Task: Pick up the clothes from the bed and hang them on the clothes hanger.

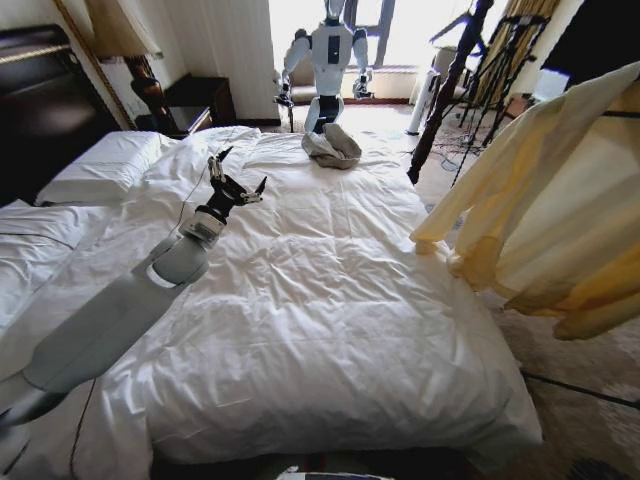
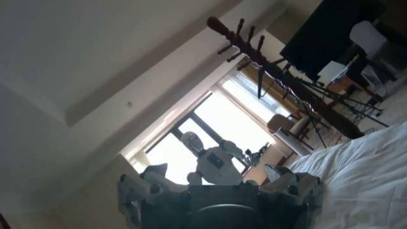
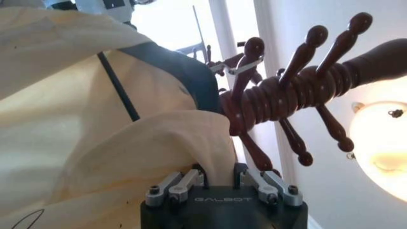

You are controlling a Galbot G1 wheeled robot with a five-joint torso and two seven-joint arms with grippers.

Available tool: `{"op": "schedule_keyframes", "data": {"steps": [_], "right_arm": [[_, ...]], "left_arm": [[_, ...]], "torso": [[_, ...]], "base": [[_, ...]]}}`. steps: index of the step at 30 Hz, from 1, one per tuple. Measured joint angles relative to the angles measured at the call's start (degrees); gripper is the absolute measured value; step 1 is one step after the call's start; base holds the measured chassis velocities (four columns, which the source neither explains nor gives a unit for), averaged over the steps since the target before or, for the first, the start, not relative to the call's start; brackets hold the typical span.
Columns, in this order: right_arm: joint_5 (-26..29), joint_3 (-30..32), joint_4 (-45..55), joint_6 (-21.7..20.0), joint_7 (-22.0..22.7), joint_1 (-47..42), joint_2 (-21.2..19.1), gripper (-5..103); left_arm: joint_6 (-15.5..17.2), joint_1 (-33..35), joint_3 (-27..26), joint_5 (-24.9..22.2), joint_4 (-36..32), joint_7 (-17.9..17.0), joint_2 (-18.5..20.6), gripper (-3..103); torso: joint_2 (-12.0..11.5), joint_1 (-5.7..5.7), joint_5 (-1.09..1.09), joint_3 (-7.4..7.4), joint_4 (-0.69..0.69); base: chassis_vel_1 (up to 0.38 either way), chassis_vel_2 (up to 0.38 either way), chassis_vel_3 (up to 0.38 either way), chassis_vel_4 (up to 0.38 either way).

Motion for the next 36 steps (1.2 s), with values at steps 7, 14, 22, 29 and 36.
{"op": "schedule_keyframes", "data": {"steps": [7,14,22,29,36], "right_arm": [[0.03,-1.04,-0.77,1.59,-1.15,0.29,-0.60,47],[-0.09,-2.04,-0.63,2.07,-1.08,0.76,-0.95,68],[1.03,-2.02,0.23,3.35,-0.15,1.15,-1.50,98],[3.33,-4.99,2.62,4.25,-2.69,2.28,-3.35,100],[3.74,-9.67,3.89,5.52,-4.86,5.03,-4.65,100]], "left_arm": [[-0.06,0.29,0.01,-0.04,-0.27,0.02,0.01,100],[-0.62,0.69,-0.26,-0.04,-0.42,-0.06,0.44,100],[-0.70,1.42,-0.40,-0.01,-0.76,-0.11,0.61,100],[-0.73,1.57,-0.52,-0.08,-1.00,-0.23,0.98,100],[-0.83,2.17,-0.73,-0.13,-1.29,-0.42,1.29,100]], "torso": [[0.00,0.00,0.00,0.00,0.01],[0.00,0.00,0.01,0.00,0.01],[-0.01,0.00,0.01,0.00,0.01],[-0.01,0.00,0.00,0.00,0.00],[-0.01,0.00,0.02,0.00,0.01]], "base": [[0.000,0.000,0.000,0.000],[0.000,0.000,0.000,0.000],[0.000,0.000,0.000,0.000],[0.000,0.000,0.000,0.000],[0.000,0.000,0.000,0.000]]}}
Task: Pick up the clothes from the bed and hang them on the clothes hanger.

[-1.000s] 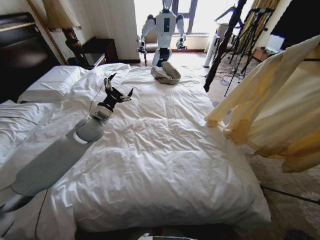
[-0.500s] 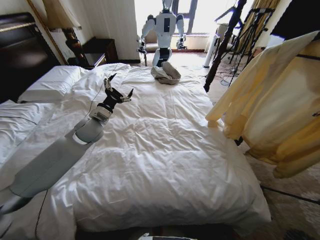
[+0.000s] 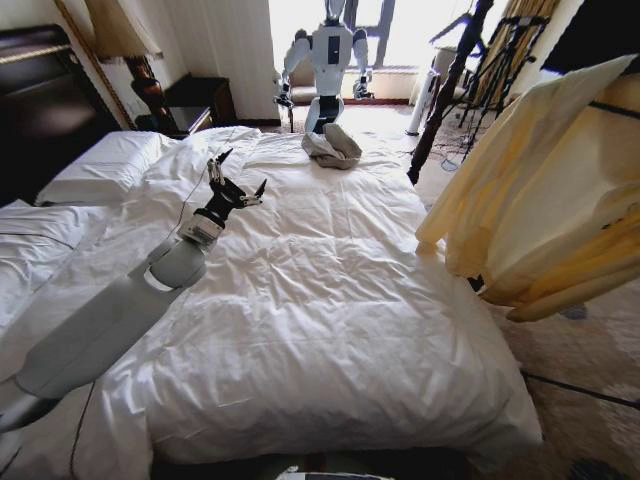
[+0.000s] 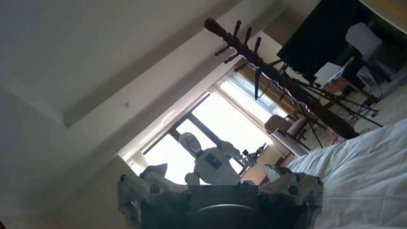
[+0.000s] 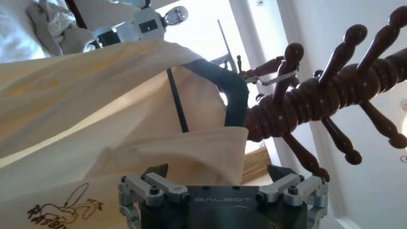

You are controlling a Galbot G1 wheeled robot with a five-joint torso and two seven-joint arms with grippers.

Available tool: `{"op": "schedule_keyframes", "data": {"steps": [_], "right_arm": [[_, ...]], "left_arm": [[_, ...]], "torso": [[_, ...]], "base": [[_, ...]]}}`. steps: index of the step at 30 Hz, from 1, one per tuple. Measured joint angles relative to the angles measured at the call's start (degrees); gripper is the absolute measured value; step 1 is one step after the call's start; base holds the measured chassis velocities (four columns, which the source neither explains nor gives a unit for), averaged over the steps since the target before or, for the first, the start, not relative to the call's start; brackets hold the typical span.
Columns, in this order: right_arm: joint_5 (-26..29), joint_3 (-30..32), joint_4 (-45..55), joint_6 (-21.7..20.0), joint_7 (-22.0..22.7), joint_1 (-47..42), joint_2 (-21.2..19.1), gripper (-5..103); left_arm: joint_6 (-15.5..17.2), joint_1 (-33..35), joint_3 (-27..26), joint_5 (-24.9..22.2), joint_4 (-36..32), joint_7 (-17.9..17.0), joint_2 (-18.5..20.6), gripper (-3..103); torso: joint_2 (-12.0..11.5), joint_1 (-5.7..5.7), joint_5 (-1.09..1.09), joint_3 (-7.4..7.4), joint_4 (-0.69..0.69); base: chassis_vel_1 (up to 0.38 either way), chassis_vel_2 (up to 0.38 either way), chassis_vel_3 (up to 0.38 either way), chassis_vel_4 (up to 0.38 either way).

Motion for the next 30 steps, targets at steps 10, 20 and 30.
{"op": "schedule_keyframes", "data": {"steps": [10,20,30], "right_arm": [[13.57,-11.87,14.54,0.53,-3.60,8.84,-7.92,100],[35.68,-41.07,41.40,-7.64,4.17,31.07,-14.90,100],[26.51,-71.55,46.38,-10.86,9.64,49.01,-26.74,100]], "left_arm": [[0.06,1.65,-0.97,-2.25,-1.09,-0.36,1.24,100],[7.29,14.55,-9.96,-20.76,-9.67,-3.25,4.22,100],[14.41,56.96,-45.74,-38.78,-30.08,-7.69,-11.83,100]], "torso": [[0.00,0.00,-0.01,0.00,-0.04],[0.00,0.00,-0.04,0.00,-0.04],[0.01,-0.02,-0.01,-0.02,0.02]], "base": [[0.000,0.000,0.000,0.000],[0.000,0.000,0.000,0.000],[0.000,0.000,0.000,0.000]]}}
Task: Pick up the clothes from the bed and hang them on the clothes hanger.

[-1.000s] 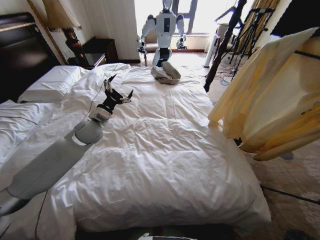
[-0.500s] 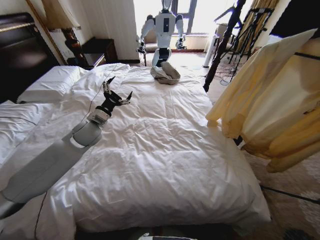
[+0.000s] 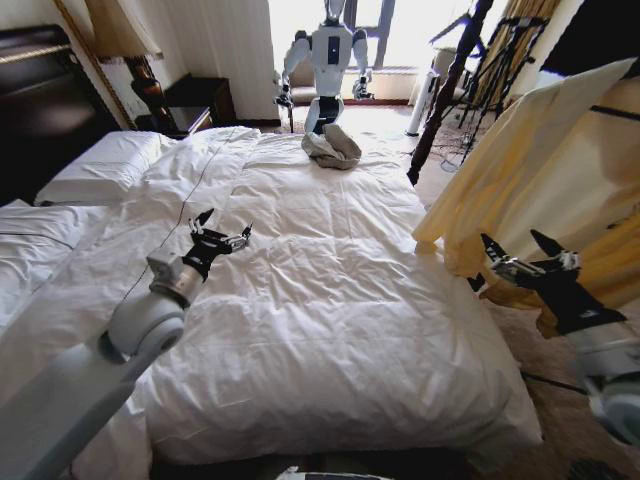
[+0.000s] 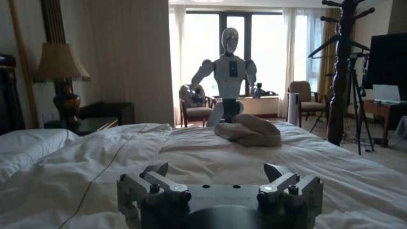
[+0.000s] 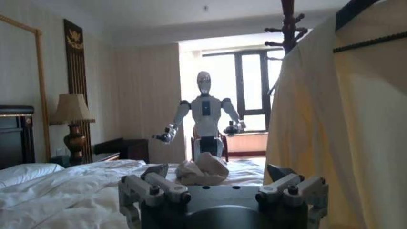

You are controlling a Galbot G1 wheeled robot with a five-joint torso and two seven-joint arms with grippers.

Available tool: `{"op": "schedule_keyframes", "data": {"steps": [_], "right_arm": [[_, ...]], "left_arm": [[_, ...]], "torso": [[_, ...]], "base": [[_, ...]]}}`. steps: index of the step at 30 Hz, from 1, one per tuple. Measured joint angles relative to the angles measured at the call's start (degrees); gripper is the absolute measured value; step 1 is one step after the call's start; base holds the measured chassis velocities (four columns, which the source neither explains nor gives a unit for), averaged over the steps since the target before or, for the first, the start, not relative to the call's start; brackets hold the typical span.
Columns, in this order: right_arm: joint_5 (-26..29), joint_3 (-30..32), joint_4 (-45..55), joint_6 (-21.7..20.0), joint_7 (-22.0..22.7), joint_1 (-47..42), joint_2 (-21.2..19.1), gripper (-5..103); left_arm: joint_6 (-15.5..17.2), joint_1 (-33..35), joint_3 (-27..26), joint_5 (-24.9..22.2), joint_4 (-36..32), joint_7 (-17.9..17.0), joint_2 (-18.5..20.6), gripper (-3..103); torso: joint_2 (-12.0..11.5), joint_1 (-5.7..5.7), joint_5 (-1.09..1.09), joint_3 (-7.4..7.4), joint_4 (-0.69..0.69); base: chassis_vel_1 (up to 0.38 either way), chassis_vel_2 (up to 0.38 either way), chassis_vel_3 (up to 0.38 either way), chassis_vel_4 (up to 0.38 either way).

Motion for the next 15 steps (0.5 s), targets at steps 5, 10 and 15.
{"op": "schedule_keyframes", "data": {"steps": [5,10,15], "right_arm": [[-10.00,-7.11,0.14,0.95,1.34,2.30,-7.99,100],[-14.27,-7.78,1.87,0.12,-0.02,1.63,-13.06,100],[-14.69,-3.16,6.35,-1.31,-2.43,-4.07,-17.15,100]], "left_arm": [[-2.53,15.88,-8.82,5.12,-5.33,3.65,-14.10,100],[-4.35,21.86,-8.79,10.09,-5.65,7.57,-25.22,100],[-7.50,26.34,-7.10,17.69,-5.53,11.72,-33.02,100]], "torso": [[0.02,-0.01,0.03,-0.01,-0.02],[0.01,0.00,0.00,0.00,-0.01],[0.01,0.00,-0.01,0.00,-0.04]], "base": [[0.000,0.000,0.000,0.000],[0.000,0.000,0.000,0.000],[0.000,0.000,0.000,0.000]]}}
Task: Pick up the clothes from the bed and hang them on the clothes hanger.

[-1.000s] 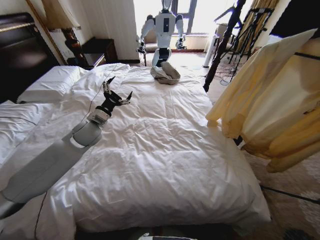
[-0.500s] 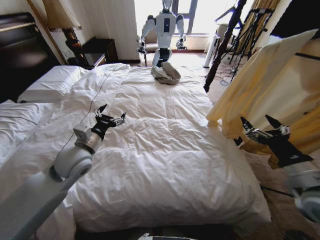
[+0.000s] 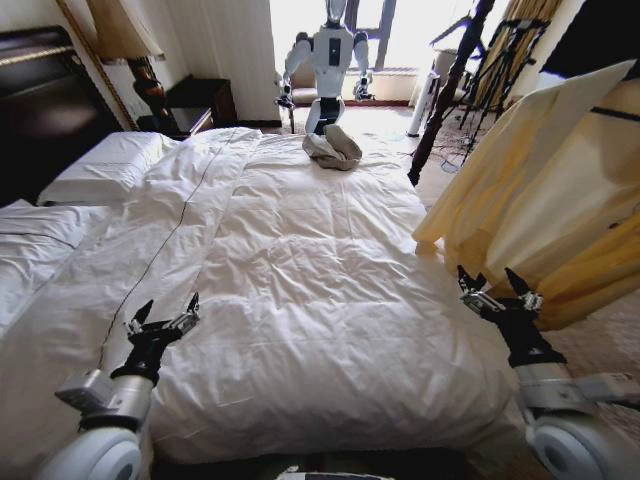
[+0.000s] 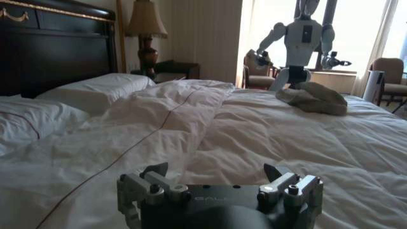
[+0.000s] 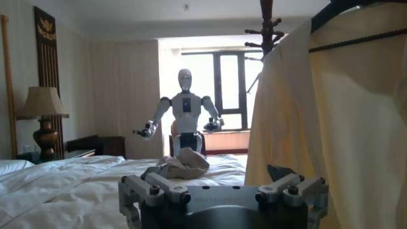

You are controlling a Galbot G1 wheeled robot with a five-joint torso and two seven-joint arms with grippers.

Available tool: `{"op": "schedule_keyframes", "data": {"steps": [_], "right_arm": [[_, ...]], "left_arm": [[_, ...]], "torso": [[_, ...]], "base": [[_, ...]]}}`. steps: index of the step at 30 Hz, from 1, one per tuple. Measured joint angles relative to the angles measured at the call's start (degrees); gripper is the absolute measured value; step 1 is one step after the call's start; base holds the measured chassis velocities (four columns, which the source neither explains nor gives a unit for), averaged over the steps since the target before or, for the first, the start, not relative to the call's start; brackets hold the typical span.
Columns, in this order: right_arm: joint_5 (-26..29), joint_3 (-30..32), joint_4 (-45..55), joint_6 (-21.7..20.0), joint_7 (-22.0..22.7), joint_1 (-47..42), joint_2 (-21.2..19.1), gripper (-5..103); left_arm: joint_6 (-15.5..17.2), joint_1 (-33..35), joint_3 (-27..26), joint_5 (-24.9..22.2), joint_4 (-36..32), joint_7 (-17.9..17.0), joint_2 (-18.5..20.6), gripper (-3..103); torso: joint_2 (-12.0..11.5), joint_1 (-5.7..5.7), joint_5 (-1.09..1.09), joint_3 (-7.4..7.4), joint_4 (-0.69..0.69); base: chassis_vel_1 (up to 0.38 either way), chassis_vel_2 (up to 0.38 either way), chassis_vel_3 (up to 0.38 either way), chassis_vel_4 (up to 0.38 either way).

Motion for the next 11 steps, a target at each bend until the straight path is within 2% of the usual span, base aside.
{"op": "schedule_keyframes", "data": {"steps": [5,11], "right_arm": [[0.53,2.80,0.91,0.62,-1.04,-3.55,-1.40,100],[0.73,3.24,0.93,0.86,-1.18,-3.96,-1.39,100]], "left_arm": [[-2.06,1.00,0.02,3.85,0.16,2.07,-2.86,100],[-2.26,0.82,0.17,4.41,0.32,2.41,-2.92,100]], "torso": [[0.00,0.00,0.00,0.00,0.00],[-0.02,0.02,0.02,0.01,0.01]], "base": [[0.000,0.000,0.000,0.000],[0.000,0.000,0.000,0.000]]}}
